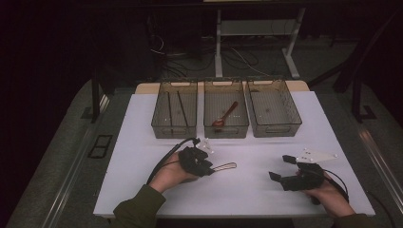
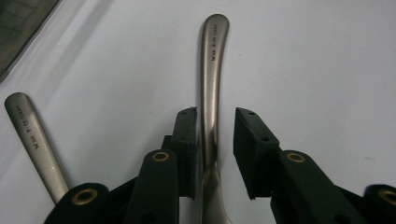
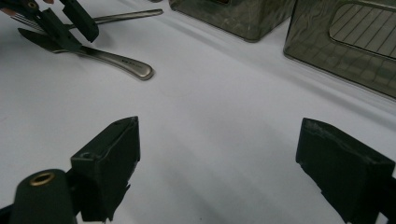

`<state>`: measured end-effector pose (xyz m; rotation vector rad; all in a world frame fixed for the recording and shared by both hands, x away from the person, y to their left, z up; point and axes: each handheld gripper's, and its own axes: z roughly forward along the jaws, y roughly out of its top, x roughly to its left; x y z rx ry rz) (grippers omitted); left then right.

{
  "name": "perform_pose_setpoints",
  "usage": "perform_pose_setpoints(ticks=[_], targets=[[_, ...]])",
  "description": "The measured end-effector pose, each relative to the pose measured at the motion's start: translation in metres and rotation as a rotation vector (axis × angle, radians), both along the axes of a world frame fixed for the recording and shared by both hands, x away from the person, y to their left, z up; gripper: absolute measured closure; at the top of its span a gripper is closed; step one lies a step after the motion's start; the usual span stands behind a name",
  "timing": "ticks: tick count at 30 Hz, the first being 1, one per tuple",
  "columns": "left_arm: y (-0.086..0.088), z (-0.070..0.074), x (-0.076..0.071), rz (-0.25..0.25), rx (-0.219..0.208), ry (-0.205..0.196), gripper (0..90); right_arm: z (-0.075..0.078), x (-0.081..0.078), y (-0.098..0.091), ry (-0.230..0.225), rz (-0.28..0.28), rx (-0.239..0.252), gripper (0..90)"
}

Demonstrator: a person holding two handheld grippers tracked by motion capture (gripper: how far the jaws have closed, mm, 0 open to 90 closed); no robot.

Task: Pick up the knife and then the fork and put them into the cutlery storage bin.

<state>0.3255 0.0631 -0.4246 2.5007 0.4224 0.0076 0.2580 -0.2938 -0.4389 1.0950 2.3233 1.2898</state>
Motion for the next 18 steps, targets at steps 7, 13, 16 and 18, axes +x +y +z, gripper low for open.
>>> perform_pose_setpoints(ticks=[7, 13, 16, 18], targets=[[0.001, -0.009, 0.001, 0.007, 0.005, 0.006, 74.8, 0.000, 0.000, -0.001, -0.001, 0.000, 0.002, 12.9], [0.000, -0.010, -0.003, 0.003, 0.014, -0.021, 78.0, 0.001, 0.000, -0.001, 0.002, -0.005, 0.005, 12.9], [0.001, -0.012, -0.003, 0.003, -0.009, -0.035, 78.7, 0.002, 0.001, -0.001, 0.006, -0.001, 0.020, 13.4], [0.002, -0.012, -0.003, 0.000, -0.016, -0.029, 78.9, 0.002, 0.001, -0.002, 0.013, 0.002, 0.028, 13.4]])
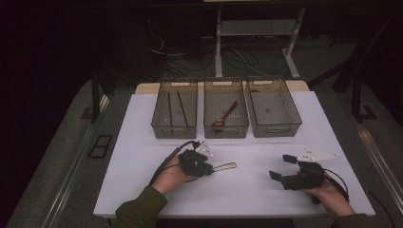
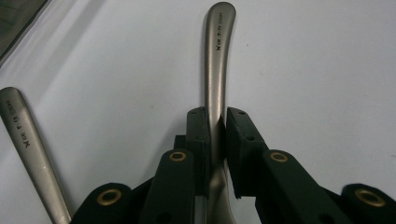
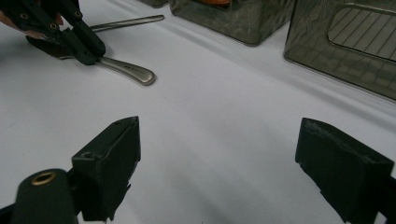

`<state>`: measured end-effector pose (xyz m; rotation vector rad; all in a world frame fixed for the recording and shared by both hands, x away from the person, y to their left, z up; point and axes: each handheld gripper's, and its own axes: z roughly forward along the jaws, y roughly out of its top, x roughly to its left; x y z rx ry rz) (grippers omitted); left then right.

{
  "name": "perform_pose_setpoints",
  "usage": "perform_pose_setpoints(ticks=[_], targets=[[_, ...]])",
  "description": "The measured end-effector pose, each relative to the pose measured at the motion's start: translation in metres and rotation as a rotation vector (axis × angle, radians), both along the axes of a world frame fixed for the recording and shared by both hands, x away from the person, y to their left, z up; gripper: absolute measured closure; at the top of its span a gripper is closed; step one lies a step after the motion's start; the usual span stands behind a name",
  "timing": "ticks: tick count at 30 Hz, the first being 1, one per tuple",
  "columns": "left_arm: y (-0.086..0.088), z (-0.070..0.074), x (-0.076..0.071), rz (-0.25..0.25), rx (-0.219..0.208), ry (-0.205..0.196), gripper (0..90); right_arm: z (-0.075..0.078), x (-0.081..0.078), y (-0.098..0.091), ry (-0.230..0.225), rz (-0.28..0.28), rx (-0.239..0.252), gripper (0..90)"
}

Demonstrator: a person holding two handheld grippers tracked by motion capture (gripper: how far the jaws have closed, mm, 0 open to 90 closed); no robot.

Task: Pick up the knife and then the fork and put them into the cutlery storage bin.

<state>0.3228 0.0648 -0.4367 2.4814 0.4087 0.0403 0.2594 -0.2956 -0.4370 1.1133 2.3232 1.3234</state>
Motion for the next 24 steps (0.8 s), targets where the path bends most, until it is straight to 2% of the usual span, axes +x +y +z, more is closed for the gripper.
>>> perform_pose_setpoints(ticks=[3, 5, 6, 7, 9, 11, 12, 14, 17, 18, 21, 24], targets=[[0.002, 0.001, 0.001, -0.022, 0.012, -0.009, 79.0, -0.001, 0.001, 0.000, 0.007, 0.001, 0.003, 13.5], [0.000, 0.000, 0.000, 0.003, -0.011, -0.005, 79.0, -0.001, 0.000, 0.001, 0.004, 0.009, -0.005, 13.7], [0.001, 0.001, 0.001, -0.010, -0.001, -0.004, 79.0, -0.001, 0.000, 0.001, 0.000, 0.015, -0.004, 13.8], [0.001, 0.001, 0.001, -0.002, -0.008, -0.003, 79.0, -0.001, 0.000, 0.002, 0.006, 0.017, -0.002, 13.8], [0.003, 0.004, 0.002, -0.002, 0.005, -0.005, 79.0, -0.001, 0.000, 0.002, 0.017, 0.021, 0.004, 13.7], [0.004, 0.006, -0.002, 0.033, -0.025, 0.017, 79.0, 0.000, 0.001, 0.002, 0.026, 0.031, 0.001, 13.7], [0.005, 0.009, 0.000, 0.014, -0.022, 0.004, 79.0, 0.000, 0.001, 0.002, 0.029, 0.038, 0.003, 13.7], [0.004, 0.012, -0.003, 0.021, -0.036, 0.021, 79.0, 0.001, 0.002, 0.002, 0.049, 0.044, 0.013, 13.6], [0.000, 0.017, -0.007, -0.005, -0.028, 0.011, 79.0, 0.004, 0.001, 0.001, 0.057, 0.065, 0.009, 13.5], [-0.002, 0.019, -0.008, -0.019, -0.022, 0.002, 79.0, 0.005, 0.001, 0.001, 0.067, 0.082, 0.009, 13.4], [-0.007, 0.022, -0.012, -0.032, -0.032, 0.016, 78.9, 0.008, 0.002, -0.001, 0.096, 0.128, 0.031, 12.5], [-0.012, 0.026, -0.015, -0.048, -0.030, 0.012, 78.9, 0.011, 0.003, 0.000, 0.086, 0.152, -0.014, 13.3]])
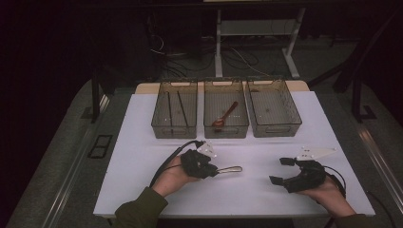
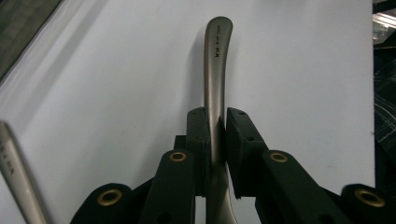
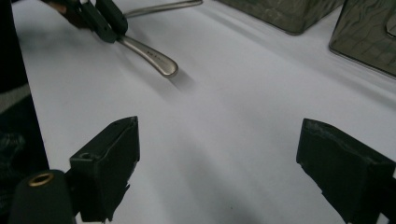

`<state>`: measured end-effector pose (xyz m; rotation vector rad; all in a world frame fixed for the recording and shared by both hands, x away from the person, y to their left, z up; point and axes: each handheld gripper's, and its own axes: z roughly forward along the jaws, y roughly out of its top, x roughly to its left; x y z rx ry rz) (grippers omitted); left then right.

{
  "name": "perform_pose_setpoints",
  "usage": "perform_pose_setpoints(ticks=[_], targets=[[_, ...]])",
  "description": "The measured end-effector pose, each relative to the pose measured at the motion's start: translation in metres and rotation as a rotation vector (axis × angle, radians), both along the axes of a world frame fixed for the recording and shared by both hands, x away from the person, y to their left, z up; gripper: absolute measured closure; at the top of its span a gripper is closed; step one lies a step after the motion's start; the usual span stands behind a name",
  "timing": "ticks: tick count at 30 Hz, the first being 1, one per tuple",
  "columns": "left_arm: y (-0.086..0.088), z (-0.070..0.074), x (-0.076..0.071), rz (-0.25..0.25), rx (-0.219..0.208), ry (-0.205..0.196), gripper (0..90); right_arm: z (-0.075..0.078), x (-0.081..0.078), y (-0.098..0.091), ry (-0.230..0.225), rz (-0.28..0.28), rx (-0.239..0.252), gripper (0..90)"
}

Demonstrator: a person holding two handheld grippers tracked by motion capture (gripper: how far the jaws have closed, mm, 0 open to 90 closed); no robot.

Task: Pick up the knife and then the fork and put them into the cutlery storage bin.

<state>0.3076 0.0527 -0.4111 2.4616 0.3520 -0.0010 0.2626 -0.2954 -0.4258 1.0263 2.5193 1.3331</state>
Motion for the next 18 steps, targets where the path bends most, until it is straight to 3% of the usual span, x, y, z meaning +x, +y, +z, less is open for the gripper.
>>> perform_pose_setpoints(ticks=[6, 15, 18], targets=[[-0.009, 0.008, 0.001, -0.023, -0.004, -0.015, 78.9, 0.008, 0.009, 0.010, 0.002, 0.071, -0.045, 14.1], [-0.023, 0.019, 0.004, -0.072, 0.005, -0.036, 78.9, 0.026, 0.028, 0.047, -0.026, 0.214, -0.116, 14.2], [-0.027, 0.020, 0.007, -0.088, -0.009, -0.042, 78.9, 0.030, 0.033, 0.059, -0.032, 0.259, -0.119, 16.9]])
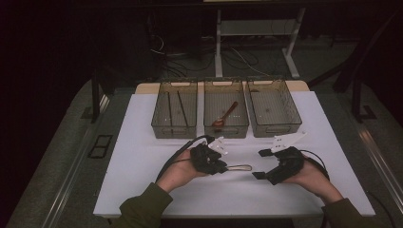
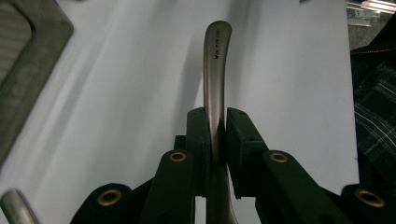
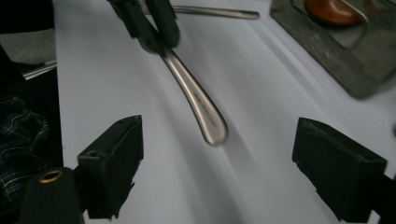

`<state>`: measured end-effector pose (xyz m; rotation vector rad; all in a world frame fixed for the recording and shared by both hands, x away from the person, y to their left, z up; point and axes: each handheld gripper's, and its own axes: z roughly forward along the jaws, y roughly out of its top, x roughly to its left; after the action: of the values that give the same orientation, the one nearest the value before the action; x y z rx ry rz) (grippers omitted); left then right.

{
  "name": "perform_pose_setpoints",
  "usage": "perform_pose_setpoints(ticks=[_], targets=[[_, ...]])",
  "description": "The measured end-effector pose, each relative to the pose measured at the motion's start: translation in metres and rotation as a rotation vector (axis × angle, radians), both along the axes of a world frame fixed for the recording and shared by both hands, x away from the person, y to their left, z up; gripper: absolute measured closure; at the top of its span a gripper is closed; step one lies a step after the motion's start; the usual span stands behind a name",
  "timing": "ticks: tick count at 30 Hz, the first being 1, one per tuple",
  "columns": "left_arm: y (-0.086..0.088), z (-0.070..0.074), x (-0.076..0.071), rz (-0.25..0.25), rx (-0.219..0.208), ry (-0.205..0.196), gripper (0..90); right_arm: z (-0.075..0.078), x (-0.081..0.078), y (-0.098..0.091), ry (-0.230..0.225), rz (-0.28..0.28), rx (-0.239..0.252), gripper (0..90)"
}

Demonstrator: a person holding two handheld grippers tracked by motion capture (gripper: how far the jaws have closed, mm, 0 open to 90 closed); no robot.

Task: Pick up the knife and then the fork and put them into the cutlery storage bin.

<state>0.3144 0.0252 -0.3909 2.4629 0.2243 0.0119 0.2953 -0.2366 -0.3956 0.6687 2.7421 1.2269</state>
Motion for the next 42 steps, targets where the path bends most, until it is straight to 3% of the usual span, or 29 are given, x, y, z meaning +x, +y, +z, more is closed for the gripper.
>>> perform_pose_setpoints(ticks=[1, 7, 8, 9, 11, 19, 30, 36, 39, 42], targets=[[-0.002, 0.001, 0.001, -0.010, -0.003, 0.010, 78.9, 0.001, 0.002, 0.004, -0.003, 0.014, -0.004, 18.1], [-0.012, 0.010, 0.006, -0.067, 0.024, -0.019, 78.9, 0.002, 0.014, 0.023, -0.026, 0.111, -0.035, 26.5], [-0.013, 0.011, 0.007, -0.083, 0.025, -0.030, 78.9, 0.003, 0.015, 0.027, -0.018, 0.119, -0.036, 29.6], [-0.015, 0.012, 0.007, -0.081, 0.017, -0.026, 78.9, 0.002, 0.018, 0.028, -0.043, 0.150, -0.055, 31.5], [-0.017, 0.013, 0.008, -0.099, 0.031, -0.042, 78.9, 0.003, 0.021, 0.034, -0.051, 0.178, -0.063, 37.2], [-0.023, 0.016, 0.007, -0.133, 0.039, -0.040, 78.9, -0.002, 0.026, 0.051, -0.062, 0.272, -0.132, 56.2], [-0.022, 0.019, 0.004, -0.158, 0.053, -0.045, 78.9, -0.007, 0.024, 0.062, -0.066, 0.330, -0.175, 74.0], [-0.023, 0.018, 0.003, -0.179, 0.057, -0.038, 78.8, -0.009, 0.021, 0.064, -0.066, 0.385, -0.177, 76.7], [-0.024, 0.017, 0.002, -0.181, 0.063, -0.030, 78.7, -0.010, 0.020, 0.065, -0.046, 0.389, -0.184, 77.0], [-0.021, 0.018, 0.002, -0.166, 0.055, -0.030, 77.7, -0.011, 0.021, 0.065, -0.057, 0.388, -0.171, 77.1]])
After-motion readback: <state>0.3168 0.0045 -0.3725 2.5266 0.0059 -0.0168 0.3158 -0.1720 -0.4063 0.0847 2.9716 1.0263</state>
